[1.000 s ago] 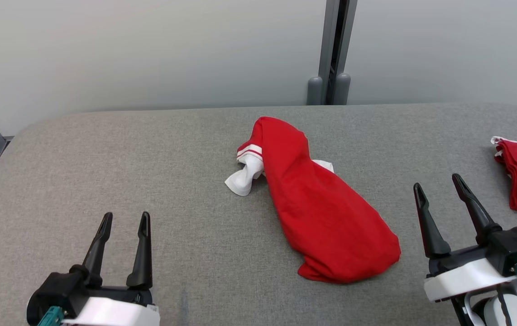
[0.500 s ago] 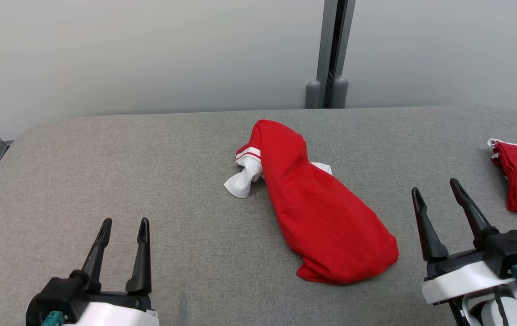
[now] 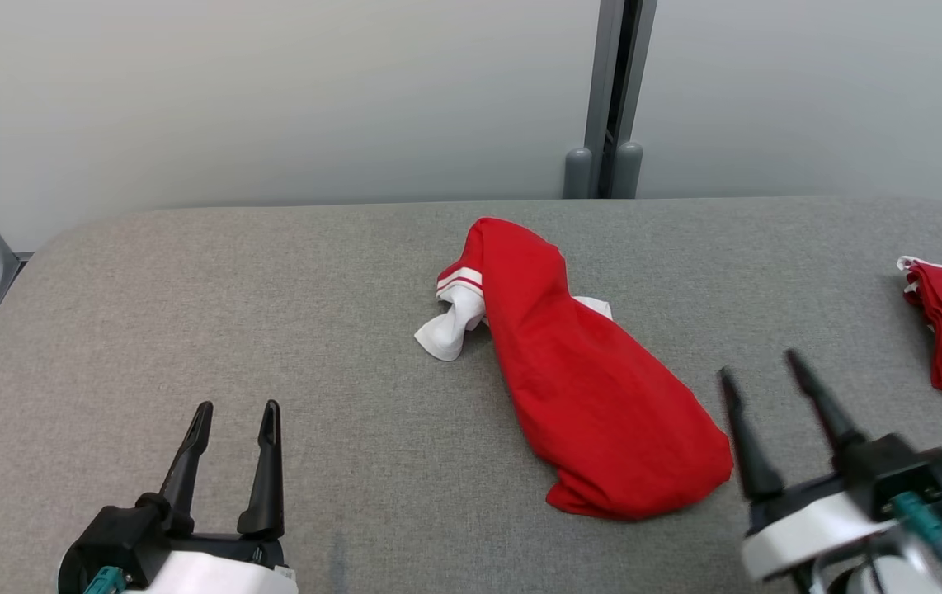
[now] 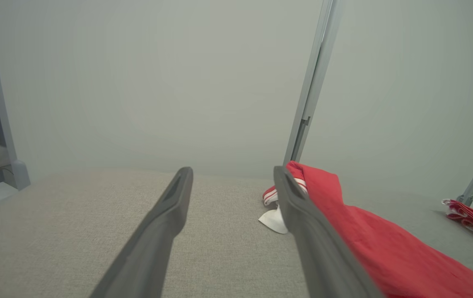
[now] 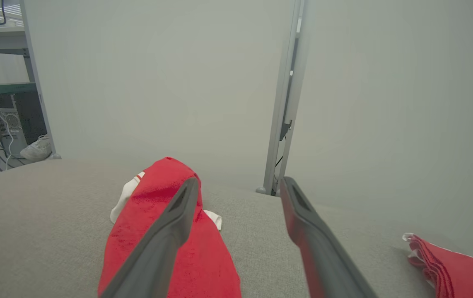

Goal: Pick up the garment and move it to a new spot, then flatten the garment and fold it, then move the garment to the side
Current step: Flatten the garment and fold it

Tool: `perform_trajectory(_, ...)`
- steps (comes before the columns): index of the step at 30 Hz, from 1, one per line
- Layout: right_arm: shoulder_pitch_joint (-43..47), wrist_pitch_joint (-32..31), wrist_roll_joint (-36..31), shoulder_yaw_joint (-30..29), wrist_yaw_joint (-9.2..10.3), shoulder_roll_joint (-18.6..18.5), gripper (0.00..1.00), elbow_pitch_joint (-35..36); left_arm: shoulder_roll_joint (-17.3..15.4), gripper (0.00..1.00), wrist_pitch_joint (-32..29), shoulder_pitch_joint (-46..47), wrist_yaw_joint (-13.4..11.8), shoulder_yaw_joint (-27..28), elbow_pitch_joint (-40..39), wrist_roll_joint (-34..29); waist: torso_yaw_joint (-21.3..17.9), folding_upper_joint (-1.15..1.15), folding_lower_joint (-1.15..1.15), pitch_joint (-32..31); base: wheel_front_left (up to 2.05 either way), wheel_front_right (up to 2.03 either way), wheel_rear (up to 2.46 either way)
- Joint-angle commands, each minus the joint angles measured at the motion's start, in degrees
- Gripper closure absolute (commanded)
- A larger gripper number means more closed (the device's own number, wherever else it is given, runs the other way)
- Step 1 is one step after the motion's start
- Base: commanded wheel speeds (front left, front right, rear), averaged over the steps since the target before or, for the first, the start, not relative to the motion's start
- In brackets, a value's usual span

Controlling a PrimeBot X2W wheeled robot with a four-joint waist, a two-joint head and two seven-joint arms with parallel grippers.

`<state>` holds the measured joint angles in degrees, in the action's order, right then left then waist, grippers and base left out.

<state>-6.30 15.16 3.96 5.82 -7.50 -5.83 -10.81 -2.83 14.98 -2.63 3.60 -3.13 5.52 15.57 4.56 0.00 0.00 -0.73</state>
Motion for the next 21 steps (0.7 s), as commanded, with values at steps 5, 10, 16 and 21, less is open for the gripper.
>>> perform_trajectory(5,1.63,0.08,0.35,8.21,0.02,-1.08,0.00,-4.44,-0.16,0.00,0.15,1.17,-0.40,-0.53,0.38,0.30,0.68,0.00,0.00,1.10,0.00,0.00,0.00)
perform_trajectory(10,-0.03,0.09,-1.23,13.57,0.02,-1.49,0.00,-9.50,-0.19,0.00,0.15,2.50,-0.37,-1.64,0.98,0.64,1.89,0.00,0.00,2.75,0.00,0.00,0.00)
perform_trajectory(16,-3.53,0.08,-3.64,15.88,0.02,-1.55,0.00,-16.54,-0.19,0.00,0.15,4.37,-0.32,-2.90,1.45,1.51,4.43,0.00,0.00,5.47,0.00,0.00,0.00)
perform_trajectory(21,-6.04,0.08,-5.03,15.57,0.02,-1.72,0.00,-21.25,-0.20,0.00,0.15,5.55,-0.34,-3.73,1.84,1.68,6.44,0.00,0.00,7.19,0.00,0.00,0.00)
